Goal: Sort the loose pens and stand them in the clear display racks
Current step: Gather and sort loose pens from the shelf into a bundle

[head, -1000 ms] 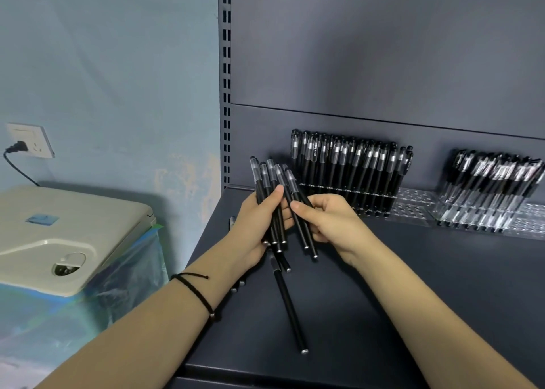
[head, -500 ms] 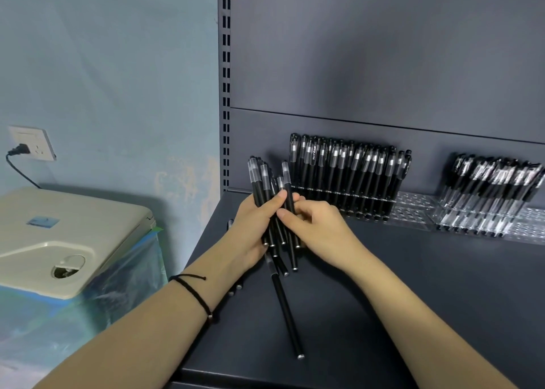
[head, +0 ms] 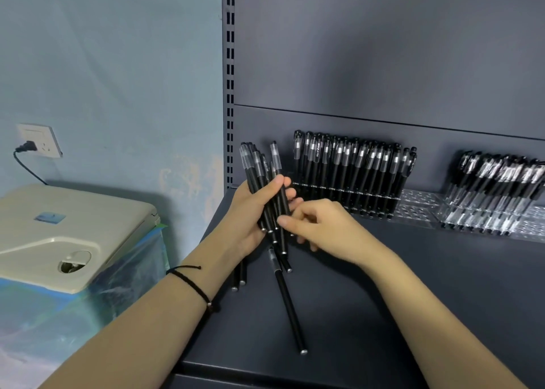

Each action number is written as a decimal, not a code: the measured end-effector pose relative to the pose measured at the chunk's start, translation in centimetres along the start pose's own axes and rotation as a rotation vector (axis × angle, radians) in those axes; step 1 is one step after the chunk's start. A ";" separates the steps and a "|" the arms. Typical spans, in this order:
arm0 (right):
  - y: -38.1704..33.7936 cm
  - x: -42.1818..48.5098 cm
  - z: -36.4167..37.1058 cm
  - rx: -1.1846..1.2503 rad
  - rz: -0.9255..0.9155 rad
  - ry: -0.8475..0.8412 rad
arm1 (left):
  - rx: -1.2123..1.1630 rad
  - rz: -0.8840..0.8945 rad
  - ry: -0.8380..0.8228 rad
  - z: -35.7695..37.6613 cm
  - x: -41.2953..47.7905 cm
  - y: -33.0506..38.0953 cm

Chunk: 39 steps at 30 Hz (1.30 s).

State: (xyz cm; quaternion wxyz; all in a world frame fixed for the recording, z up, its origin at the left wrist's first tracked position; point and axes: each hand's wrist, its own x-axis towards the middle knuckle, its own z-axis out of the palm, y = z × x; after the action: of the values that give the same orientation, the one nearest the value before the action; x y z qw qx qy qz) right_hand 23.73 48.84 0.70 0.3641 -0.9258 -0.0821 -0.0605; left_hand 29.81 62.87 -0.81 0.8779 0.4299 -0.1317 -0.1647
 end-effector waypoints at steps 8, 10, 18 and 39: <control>0.8 -0.4 0.8 -0.206 0.089 -0.298 | -0.126 0.047 0.209 -2.4 0.9 1.4; 0.8 -0.3 0.9 -0.214 0.108 -0.240 | -0.159 0.066 0.226 -2.7 0.9 1.6; 1.4 1.1 2.3 -0.254 0.228 0.101 | -0.059 0.061 0.235 -2.2 0.9 1.0; 2.2 1.2 -0.2 0.108 0.279 0.270 | 0.075 -0.019 0.145 -1.4 0.2 0.3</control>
State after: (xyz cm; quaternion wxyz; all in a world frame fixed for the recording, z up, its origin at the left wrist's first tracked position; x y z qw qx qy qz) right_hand 25.33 47.25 -0.41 0.4257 -0.8908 0.0936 -0.1286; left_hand 30.60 63.94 -1.39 0.8668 0.4745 -0.0699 -0.1363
